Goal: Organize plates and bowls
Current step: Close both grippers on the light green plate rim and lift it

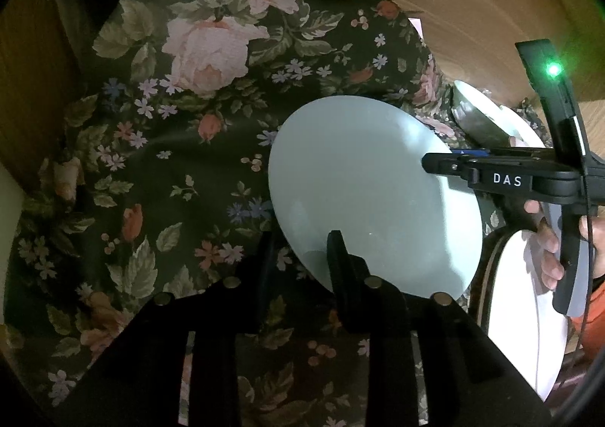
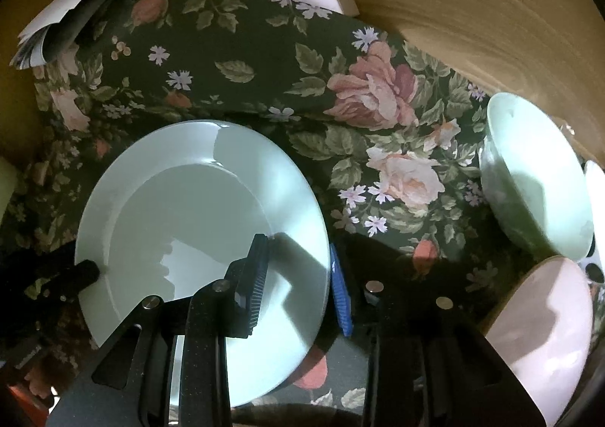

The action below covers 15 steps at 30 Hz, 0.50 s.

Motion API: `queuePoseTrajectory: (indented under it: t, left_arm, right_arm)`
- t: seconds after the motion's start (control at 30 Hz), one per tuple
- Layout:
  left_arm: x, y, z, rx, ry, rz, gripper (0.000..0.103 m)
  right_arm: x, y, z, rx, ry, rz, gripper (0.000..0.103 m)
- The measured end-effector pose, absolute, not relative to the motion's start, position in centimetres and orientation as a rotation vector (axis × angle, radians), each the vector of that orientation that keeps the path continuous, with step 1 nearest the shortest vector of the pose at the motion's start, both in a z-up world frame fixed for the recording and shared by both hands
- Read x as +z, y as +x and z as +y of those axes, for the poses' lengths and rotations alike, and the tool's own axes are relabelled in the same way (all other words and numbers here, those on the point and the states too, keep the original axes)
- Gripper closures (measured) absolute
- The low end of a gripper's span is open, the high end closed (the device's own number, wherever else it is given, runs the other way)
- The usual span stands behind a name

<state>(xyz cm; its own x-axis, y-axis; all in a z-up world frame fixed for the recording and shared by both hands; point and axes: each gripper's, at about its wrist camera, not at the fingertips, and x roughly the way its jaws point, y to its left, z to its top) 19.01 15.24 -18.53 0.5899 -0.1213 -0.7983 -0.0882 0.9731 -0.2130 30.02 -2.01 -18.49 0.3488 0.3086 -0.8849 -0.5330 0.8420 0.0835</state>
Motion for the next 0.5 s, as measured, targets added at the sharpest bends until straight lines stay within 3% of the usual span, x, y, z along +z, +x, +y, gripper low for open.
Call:
queuePoseTrajectory:
  t: [0.5]
  left_arm:
    - [-18.5, 18.8, 15.3, 0.015, -0.202, 0.941, 0.08]
  right_arm:
    - [-19.2, 28.9, -1.4, 0.608, -0.25, 1.044, 0.074]
